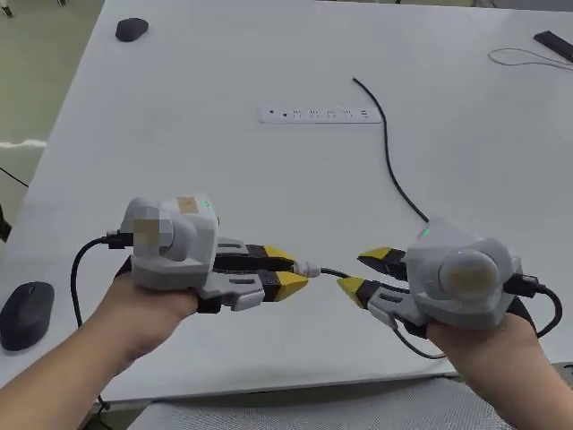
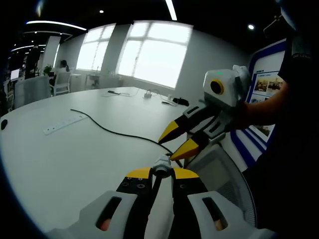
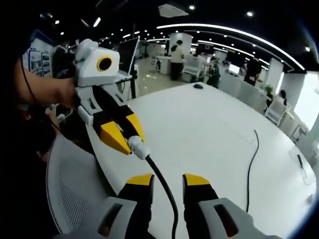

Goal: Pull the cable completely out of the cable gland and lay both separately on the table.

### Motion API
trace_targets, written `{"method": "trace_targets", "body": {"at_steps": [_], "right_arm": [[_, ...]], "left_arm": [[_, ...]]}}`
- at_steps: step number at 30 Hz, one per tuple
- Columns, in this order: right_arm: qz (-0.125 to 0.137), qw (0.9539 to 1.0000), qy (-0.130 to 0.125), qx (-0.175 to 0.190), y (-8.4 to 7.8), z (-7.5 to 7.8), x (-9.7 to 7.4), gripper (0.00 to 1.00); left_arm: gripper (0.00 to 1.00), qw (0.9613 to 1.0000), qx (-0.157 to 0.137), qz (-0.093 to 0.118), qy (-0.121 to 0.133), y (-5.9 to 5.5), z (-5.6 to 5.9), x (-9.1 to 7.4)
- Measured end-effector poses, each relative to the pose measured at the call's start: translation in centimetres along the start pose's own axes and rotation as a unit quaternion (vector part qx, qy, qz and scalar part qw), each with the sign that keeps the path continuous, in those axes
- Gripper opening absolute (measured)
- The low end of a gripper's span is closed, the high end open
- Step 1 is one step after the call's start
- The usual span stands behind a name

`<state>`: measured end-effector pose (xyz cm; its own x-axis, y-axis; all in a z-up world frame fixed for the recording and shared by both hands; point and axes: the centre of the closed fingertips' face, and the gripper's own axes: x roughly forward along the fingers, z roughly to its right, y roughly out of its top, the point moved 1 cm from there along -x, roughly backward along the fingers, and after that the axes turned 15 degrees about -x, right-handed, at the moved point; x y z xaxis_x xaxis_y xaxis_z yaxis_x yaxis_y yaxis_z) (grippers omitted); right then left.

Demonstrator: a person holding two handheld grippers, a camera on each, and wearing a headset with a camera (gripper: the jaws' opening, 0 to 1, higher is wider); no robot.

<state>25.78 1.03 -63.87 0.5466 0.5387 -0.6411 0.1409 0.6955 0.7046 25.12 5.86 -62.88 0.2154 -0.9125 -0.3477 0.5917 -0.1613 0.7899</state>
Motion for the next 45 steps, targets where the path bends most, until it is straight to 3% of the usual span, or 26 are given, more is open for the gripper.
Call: {"method": "trace_targets", "body": {"at_steps": [8,15,31,40,43,45], "right_arm": [[0.004,0.9992,0.027,-0.028,1.0,-0.9,1.0,0.11],[-0.002,0.9986,0.041,-0.034,0.8,-1.4,1.6,0.03],[-0.004,0.9995,0.014,0.028,0.4,-0.5,1.9,0.01],[-0.010,0.9990,0.003,0.043,-0.2,0.0,1.9,0.01],[-0.017,0.9986,-0.006,0.050,-0.9,0.5,1.9,0.00],[-0.022,0.9969,-0.012,0.074,-1.6,0.9,1.8,0.00]], "left_arm": [[0.15,1.0000,0.006,-0.004,-0.001,-0.1,-0.2,0.0],[0.15,0.9999,0.008,-0.008,0.001,-0.4,-0.7,0.1],[0.15,0.9999,0.015,-0.003,0.006,0.1,-1.1,0.6],[0.15,0.9998,0.019,-0.001,0.009,0.4,-1.2,0.3],[0.15,0.9998,0.018,0.003,0.010,0.6,-1.2,0.1],[0.15,0.9998,0.017,0.005,0.010,0.7,-1.2,0.0]]}}
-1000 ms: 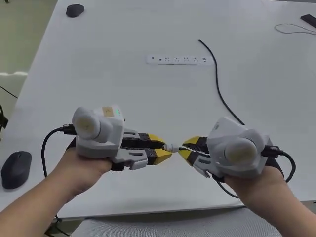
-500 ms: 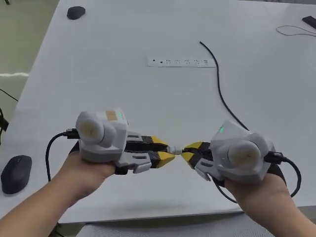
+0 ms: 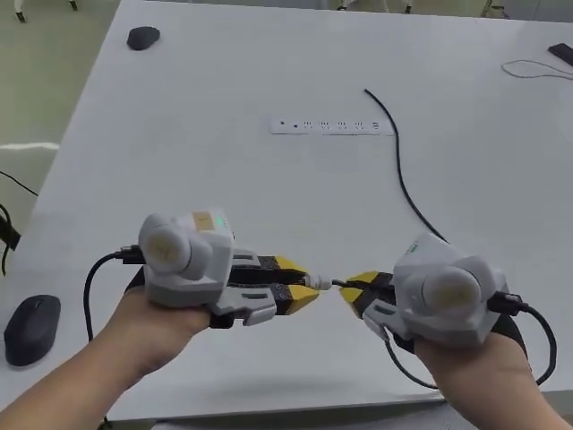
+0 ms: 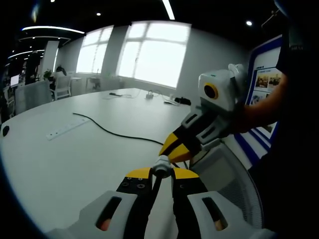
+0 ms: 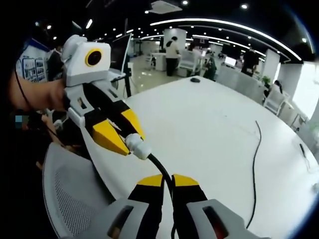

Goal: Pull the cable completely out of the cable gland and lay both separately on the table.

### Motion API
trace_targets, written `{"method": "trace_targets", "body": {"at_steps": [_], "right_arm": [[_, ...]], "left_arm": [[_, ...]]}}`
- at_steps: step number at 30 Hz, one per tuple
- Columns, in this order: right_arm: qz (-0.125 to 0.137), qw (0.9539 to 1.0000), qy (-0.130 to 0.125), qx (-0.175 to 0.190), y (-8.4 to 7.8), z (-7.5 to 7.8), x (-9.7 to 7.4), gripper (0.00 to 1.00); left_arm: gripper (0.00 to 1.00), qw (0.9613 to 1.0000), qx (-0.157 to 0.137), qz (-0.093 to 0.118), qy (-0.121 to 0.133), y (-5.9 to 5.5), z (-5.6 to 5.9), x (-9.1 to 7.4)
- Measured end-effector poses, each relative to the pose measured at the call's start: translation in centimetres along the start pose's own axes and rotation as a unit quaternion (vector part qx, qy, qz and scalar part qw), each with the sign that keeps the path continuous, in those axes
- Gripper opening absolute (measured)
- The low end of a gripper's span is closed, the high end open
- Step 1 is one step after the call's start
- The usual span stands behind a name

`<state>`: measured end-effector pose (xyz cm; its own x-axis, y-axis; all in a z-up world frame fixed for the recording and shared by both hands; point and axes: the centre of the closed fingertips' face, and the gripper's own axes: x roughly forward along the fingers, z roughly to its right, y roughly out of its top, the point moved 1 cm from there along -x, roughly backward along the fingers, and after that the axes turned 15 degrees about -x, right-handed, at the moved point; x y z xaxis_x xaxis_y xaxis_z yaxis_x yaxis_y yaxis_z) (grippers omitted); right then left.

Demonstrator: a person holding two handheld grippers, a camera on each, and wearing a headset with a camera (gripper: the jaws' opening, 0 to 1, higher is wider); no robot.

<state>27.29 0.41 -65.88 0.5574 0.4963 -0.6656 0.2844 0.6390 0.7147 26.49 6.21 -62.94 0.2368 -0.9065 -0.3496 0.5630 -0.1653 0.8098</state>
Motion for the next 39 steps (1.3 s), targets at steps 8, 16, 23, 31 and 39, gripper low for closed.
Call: {"method": "trace_targets", "body": {"at_steps": [8,16,23,31,39], "right_arm": [[-0.009,0.9985,-0.018,0.052,-2.3,1.8,-0.2,0.00],[-0.024,0.9927,-0.037,0.112,-5.8,3.2,0.1,0.00],[-0.029,0.9871,-0.035,0.154,-6.9,2.8,0.3,0.00],[-0.022,0.9875,-0.025,0.154,-6.6,2.8,0.4,0.01],[-0.002,0.9901,-0.028,0.137,-5.8,2.9,-0.1,0.02]], "left_arm": [[0.15,1.0000,-0.001,0.001,0.001,0.0,0.1,-0.1],[0.15,1.0000,-0.001,0.000,-0.002,-0.2,0.5,0.2],[0.15,1.0000,0.000,-0.003,-0.005,-0.4,0.7,0.5],[0.15,1.0000,-0.003,-0.003,-0.005,-0.4,0.4,0.4],[0.15,1.0000,-0.007,0.005,0.003,0.2,-0.5,-0.4]]}}
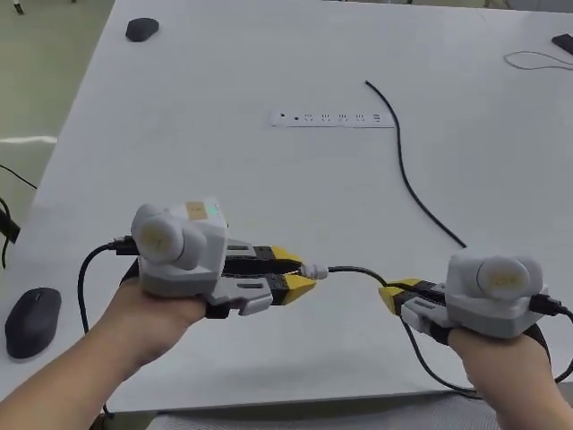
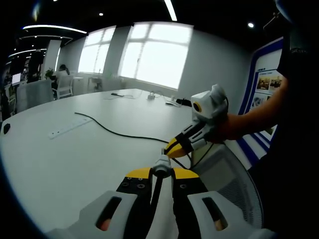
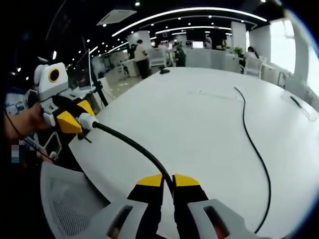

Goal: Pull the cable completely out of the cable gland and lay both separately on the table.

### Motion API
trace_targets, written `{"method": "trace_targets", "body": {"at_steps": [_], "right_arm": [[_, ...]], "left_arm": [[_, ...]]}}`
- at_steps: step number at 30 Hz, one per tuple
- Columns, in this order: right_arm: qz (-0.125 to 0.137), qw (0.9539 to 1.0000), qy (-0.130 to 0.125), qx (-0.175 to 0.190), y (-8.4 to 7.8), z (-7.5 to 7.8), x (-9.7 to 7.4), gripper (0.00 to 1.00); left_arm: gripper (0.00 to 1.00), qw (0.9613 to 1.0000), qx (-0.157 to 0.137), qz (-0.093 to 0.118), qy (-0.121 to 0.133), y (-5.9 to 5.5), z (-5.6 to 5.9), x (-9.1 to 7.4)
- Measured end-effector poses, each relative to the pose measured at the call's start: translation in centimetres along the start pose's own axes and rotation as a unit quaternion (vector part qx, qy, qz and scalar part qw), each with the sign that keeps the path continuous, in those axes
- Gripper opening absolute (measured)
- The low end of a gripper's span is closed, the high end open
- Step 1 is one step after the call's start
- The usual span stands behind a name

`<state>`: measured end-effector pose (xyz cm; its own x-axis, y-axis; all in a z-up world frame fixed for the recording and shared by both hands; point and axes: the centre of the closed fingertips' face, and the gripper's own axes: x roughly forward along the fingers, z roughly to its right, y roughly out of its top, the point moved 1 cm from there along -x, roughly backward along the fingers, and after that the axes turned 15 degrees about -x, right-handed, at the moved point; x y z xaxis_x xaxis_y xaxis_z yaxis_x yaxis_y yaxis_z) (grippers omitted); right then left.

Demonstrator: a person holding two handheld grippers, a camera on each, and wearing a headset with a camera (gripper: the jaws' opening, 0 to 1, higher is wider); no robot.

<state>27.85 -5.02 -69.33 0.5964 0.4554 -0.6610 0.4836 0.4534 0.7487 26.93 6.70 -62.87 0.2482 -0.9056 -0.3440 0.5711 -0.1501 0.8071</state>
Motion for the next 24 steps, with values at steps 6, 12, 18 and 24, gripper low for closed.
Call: {"method": "trace_targets", "body": {"at_steps": [6,12,18,24], "right_arm": [[-0.001,0.9999,0.004,-0.011,0.1,-0.4,0.2,0.02],[-0.007,0.9999,0.007,-0.014,0.2,-0.4,0.1,0.03],[0.008,0.9982,0.013,-0.058,1.7,-1.1,-0.8,0.15],[0.044,0.9842,0.042,-0.166,5.5,-4.0,-1.4,0.23]], "left_arm": [[0.15,1.0000,0.004,0.000,0.001,0.0,-0.2,0.0],[0.15,1.0000,0.002,0.001,0.003,0.1,-0.3,0.0],[0.15,1.0000,-0.002,-0.001,0.006,0.0,-0.3,0.0],[0.15,1.0000,-0.006,-0.002,0.008,-0.3,-0.1,-0.2]]}}
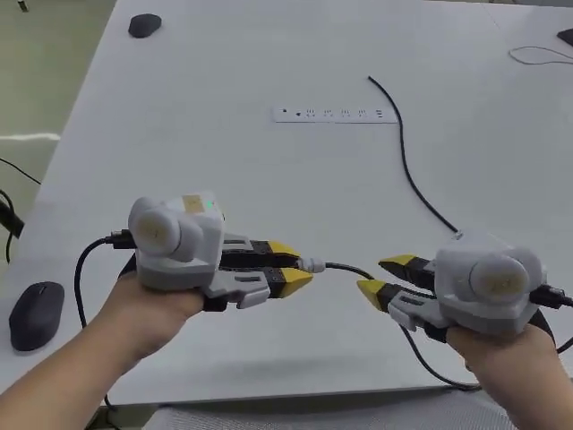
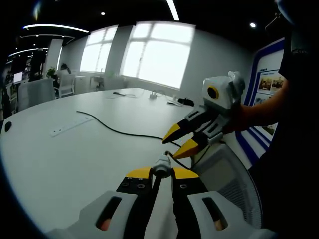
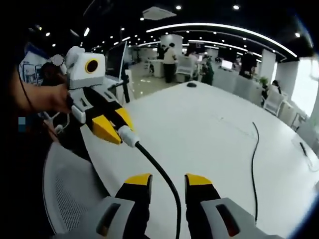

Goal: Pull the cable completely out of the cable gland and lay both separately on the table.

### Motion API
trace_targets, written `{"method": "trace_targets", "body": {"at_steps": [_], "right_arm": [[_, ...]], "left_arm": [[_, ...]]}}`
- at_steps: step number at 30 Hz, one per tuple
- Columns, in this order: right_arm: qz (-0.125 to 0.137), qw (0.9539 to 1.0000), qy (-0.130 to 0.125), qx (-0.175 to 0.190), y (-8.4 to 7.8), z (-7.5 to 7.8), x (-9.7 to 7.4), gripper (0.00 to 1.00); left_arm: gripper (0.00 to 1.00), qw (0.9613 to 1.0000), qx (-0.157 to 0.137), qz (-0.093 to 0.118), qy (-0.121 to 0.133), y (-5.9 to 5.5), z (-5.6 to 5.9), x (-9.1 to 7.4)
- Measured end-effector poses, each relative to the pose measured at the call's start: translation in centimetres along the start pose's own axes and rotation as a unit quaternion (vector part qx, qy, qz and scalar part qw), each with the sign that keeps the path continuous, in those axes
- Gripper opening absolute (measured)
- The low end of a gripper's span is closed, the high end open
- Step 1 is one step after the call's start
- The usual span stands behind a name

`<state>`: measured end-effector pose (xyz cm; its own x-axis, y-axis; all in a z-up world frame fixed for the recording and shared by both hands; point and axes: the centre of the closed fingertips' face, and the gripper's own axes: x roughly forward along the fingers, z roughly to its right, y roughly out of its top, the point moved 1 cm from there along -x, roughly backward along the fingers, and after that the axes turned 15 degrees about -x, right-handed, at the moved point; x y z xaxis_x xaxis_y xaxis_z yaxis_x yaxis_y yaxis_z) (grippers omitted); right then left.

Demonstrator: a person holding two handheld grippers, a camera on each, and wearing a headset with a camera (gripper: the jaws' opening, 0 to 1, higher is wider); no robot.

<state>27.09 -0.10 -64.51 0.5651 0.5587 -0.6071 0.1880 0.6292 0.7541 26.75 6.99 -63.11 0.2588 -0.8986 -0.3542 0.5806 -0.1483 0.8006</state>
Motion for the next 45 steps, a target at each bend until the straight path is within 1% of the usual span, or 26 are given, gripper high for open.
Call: {"method": "trace_targets", "body": {"at_steps": [1,3,5,8,11,14,17,22,24,30,32,34,35,39,41,43,45], "right_arm": [[0.007,0.9997,0.006,-0.022,0.7,-0.4,0.2,0.23],[0.000,0.9982,0.013,-0.059,1.4,-1.0,0.5,0.24],[0.000,0.9967,0.017,-0.079,2.0,-1.4,0.9,0.22],[0.003,0.9959,0.020,-0.089,2.5,-1.7,1.2,0.18],[0.000,0.9932,0.022,-0.115,2.8,-1.7,1.4,0.17],[0.003,0.9928,0.023,-0.117,2.9,-1.5,1.5,0.14],[0.003,0.9923,0.028,-0.121,2.9,-1.6,1.6,0.13],[0.000,0.9889,0.040,-0.143,2.8,-2.0,1.9,0.08],[-0.001,0.9889,0.042,-0.142,2.8,-2.1,2.0,0.04],[-0.001,0.9909,0.038,-0.129,2.7,-1.6,1.9,0.03],[0.003,0.9916,0.026,-0.126,2.9,-1.4,1.9,0.02],[0.003,0.9923,0.022,-0.122,2.9,-1.4,1.9,0.01],[0.006,0.9933,0.018,-0.114,3.0,-1.3,1.8,0.01],[0.013,0.9943,0.014,-0.105,2.9,-1.1,1.7,0.00],[0.012,0.9946,0.014,-0.102,2.8,-1.0,1.6,0.00],[0.015,0.9954,0.010,-0.094,2.8,-0.8,1.5,0.00],[0.014,0.9967,0.007,-0.079,2.4,-0.6,1.4,0.00]], "left_arm": [[0.15,1.0000,0.000,0.000,-0.001,0.0,0.0,0.0],[0.15,1.0000,0.000,-0.001,0.000,-0.1,0.0,0.0],[0.15,1.0000,0.000,0.000,-0.001,-0.1,0.1,0.0],[0.15,1.0000,0.001,0.000,0.001,-0.1,0.2,-0.1],[0.15,1.0000,0.000,0.004,0.000,0.0,0.4,0.0],[0.15,1.0000,0.000,0.002,0.000,-0.1,0.3,0.1],[0.15,1.0000,0.000,0.002,0.001,0.0,0.4,0.1],[0.15,1.0000,0.002,-0.001,-0.005,-0.1,0.5,0.2],[0.15,1.0000,0.002,0.000,-0.006,0.0,0.4,0.3],[0.15,1.0000,0.005,0.002,-0.006,0.2,0.3,0.5],[0.15,0.9999,0.005,0.008,-0.005,0.5,0.3,0.5],[0.15,0.9999,0.006,0.008,-0.005,0.7,0.3,0.5],[0.15,0.9999,0.007,0.009,-0.005,0.8,0.3,0.5],[0.15,0.9999,0.010,0.010,-0.004,1.0,0.2,0.5],[0.15,0.9999,0.013,0.011,-0.003,1.0,0.3,0.5],[0.15,0.9998,0.015,0.015,-0.002,1.2,0.3,0.4],[0.15,0.9998,0.015,0.016,-0.001,1.3,0.4,0.3]]}}
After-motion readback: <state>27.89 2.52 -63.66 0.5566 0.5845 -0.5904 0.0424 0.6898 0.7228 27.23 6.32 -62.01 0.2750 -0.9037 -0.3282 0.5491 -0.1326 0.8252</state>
